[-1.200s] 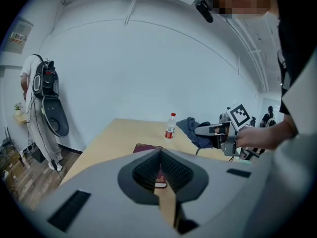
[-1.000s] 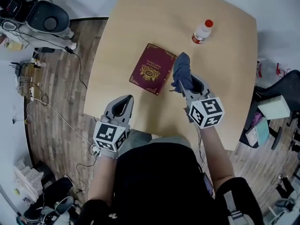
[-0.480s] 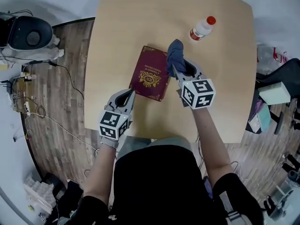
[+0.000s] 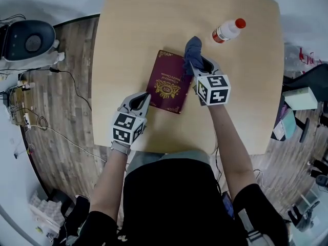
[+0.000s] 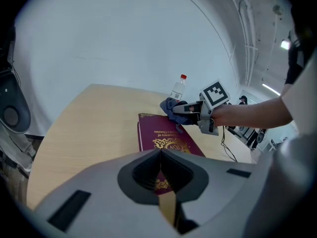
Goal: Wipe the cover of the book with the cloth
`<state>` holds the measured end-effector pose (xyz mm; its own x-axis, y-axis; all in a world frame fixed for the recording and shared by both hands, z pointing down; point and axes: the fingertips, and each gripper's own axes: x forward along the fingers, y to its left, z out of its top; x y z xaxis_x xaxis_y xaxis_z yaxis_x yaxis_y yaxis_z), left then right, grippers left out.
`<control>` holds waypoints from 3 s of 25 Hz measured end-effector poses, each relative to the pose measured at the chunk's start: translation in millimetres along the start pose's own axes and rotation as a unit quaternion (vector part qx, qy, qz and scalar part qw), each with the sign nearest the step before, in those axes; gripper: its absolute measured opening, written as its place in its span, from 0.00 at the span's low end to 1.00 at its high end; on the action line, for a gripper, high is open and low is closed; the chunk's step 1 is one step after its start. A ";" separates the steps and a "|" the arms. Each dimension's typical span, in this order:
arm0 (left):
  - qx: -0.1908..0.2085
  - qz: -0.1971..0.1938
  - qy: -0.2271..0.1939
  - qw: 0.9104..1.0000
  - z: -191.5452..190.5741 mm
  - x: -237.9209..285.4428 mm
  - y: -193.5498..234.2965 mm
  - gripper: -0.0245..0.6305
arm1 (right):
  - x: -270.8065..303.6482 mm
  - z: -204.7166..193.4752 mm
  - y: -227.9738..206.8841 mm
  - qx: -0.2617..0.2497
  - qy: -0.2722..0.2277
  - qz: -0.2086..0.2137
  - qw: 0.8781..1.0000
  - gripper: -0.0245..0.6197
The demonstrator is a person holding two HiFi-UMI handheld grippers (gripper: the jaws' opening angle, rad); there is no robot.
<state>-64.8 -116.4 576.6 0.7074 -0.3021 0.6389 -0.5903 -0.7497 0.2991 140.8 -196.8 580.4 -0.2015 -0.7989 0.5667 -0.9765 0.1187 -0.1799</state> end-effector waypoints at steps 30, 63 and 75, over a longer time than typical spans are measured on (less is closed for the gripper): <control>0.017 -0.008 -0.017 1.000 -22.0 18.6 2.6 0.07 | -41.7 -62.4 44.4 0.001 -0.043 -0.047 0.998 0.22; 0.012 -0.007 -0.028 1.000 -20.2 22.1 4.1 0.07 | -82.5 -125.4 162.2 -0.104 0.046 0.056 0.992 0.21; 0.021 -0.009 -0.027 0.999 -20.3 21.8 2.0 0.07 | -65.6 -122.0 184.2 -0.143 0.120 0.096 0.978 0.21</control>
<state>-58.4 -112.6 605.5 0.7386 -0.3184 0.5942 -0.5611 -0.7789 0.2801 -35.2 -50.7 608.2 -0.3623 -0.5886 0.7227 -0.8933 0.4405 -0.0890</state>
